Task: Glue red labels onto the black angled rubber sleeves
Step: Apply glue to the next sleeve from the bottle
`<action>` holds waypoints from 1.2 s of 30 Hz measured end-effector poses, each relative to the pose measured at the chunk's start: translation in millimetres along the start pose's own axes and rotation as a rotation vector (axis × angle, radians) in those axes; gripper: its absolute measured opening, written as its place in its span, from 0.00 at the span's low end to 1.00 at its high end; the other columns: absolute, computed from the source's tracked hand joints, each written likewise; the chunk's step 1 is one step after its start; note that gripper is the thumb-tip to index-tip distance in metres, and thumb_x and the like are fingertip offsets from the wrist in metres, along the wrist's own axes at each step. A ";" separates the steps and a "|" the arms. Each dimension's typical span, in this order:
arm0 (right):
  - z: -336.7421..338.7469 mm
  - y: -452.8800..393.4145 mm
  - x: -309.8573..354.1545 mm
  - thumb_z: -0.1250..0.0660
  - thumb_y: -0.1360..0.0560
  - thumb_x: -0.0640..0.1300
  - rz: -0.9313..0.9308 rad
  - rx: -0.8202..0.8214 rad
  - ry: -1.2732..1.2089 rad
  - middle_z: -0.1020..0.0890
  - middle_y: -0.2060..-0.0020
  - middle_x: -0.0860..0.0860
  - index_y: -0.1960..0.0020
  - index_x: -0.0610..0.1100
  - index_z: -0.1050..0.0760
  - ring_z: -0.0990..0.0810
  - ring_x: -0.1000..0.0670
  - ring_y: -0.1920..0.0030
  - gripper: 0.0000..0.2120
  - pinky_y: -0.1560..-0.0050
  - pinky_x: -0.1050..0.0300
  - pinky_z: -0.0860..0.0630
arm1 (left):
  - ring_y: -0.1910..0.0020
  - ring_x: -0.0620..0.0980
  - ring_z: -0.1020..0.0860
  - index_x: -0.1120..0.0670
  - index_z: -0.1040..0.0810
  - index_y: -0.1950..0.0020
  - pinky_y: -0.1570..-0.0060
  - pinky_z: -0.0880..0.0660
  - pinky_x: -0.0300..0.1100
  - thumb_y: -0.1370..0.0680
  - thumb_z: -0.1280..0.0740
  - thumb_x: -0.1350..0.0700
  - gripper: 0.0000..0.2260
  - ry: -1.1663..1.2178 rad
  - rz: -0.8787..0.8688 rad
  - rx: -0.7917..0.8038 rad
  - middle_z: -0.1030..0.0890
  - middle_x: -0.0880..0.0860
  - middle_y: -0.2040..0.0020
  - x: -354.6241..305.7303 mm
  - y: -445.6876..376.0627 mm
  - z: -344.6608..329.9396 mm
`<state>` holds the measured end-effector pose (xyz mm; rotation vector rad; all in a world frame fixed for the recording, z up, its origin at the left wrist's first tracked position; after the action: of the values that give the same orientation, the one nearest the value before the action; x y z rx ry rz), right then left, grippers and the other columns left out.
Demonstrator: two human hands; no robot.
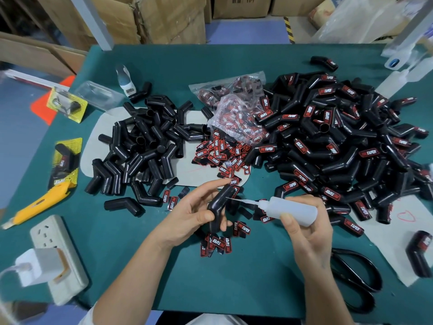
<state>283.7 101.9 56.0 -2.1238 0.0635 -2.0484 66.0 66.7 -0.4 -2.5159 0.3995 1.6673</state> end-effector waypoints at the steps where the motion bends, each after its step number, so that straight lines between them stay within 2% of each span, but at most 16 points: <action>1: 1.0 -0.3 -1.3 0.29 0.26 0.49 -0.008 -0.007 -0.004 0.17 0.51 0.61 0.45 0.63 0.21 0.18 0.61 0.53 0.13 0.54 0.70 0.23 | 0.57 0.53 0.16 0.52 0.33 0.19 0.42 0.20 0.54 0.21 0.26 0.47 0.32 -0.006 -0.001 -0.003 0.19 0.50 0.46 -0.4 -0.1 0.2; 8: -2.1 0.6 -5.3 0.29 0.26 0.49 -0.016 0.034 0.014 0.18 0.51 0.60 0.44 0.62 0.21 0.18 0.61 0.54 0.13 0.56 0.69 0.23 | 0.57 0.53 0.17 0.52 0.33 0.19 0.42 0.20 0.58 0.21 0.25 0.46 0.34 -0.030 0.021 -0.021 0.20 0.50 0.46 2.9 0.3 3.7; 14: -5.1 2.5 -6.8 0.29 0.26 0.48 -0.030 0.069 0.007 0.17 0.50 0.60 0.44 0.62 0.21 0.19 0.61 0.54 0.13 0.57 0.70 0.23 | 0.58 0.53 0.17 0.54 0.34 0.19 0.43 0.20 0.56 0.21 0.26 0.46 0.34 -0.023 0.021 -0.020 0.20 0.50 0.46 4.4 0.1 3.5; 17: -2.3 0.9 -8.6 0.28 0.26 0.49 -0.045 0.040 -0.010 0.18 0.51 0.60 0.45 0.63 0.21 0.19 0.61 0.56 0.13 0.58 0.70 0.24 | 0.58 0.54 0.18 0.54 0.34 0.19 0.43 0.21 0.56 0.21 0.26 0.46 0.34 -0.028 0.015 -0.021 0.20 0.49 0.47 3.4 0.0 3.6; 20: 1.6 -0.9 -6.9 0.27 0.26 0.46 -0.029 0.002 0.013 0.17 0.51 0.61 0.45 0.63 0.21 0.19 0.61 0.54 0.15 0.55 0.69 0.23 | 0.58 0.54 0.17 0.53 0.33 0.19 0.43 0.20 0.57 0.21 0.26 0.46 0.33 -0.033 0.006 -0.014 0.20 0.50 0.47 2.3 -0.4 2.8; 22: 3.4 -1.2 -5.2 0.28 0.26 0.49 -0.024 -0.013 0.024 0.17 0.51 0.61 0.45 0.64 0.21 0.19 0.61 0.53 0.14 0.54 0.69 0.23 | 0.58 0.54 0.17 0.53 0.33 0.19 0.43 0.20 0.57 0.21 0.26 0.46 0.33 -0.028 0.005 -0.014 0.20 0.50 0.47 2.4 -0.4 2.3; 36: 4.5 -1.1 -4.2 0.29 0.27 0.51 -0.045 -0.027 0.007 0.17 0.51 0.60 0.46 0.64 0.22 0.18 0.60 0.55 0.11 0.56 0.68 0.22 | 0.57 0.54 0.17 0.55 0.34 0.18 0.42 0.20 0.57 0.21 0.26 0.47 0.34 0.005 0.001 0.004 0.20 0.53 0.48 2.0 -0.4 1.5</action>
<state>287.9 104.2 51.9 -2.1532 0.0453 -2.0920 65.6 67.1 -2.8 -2.5183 0.4042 1.6595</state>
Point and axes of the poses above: each hand's wrist, its own y-axis away from the middle knuckle, its own z-axis out of the back of the hand, x = y × z, the point moved 10 cm from there along -y, towards the middle knuckle
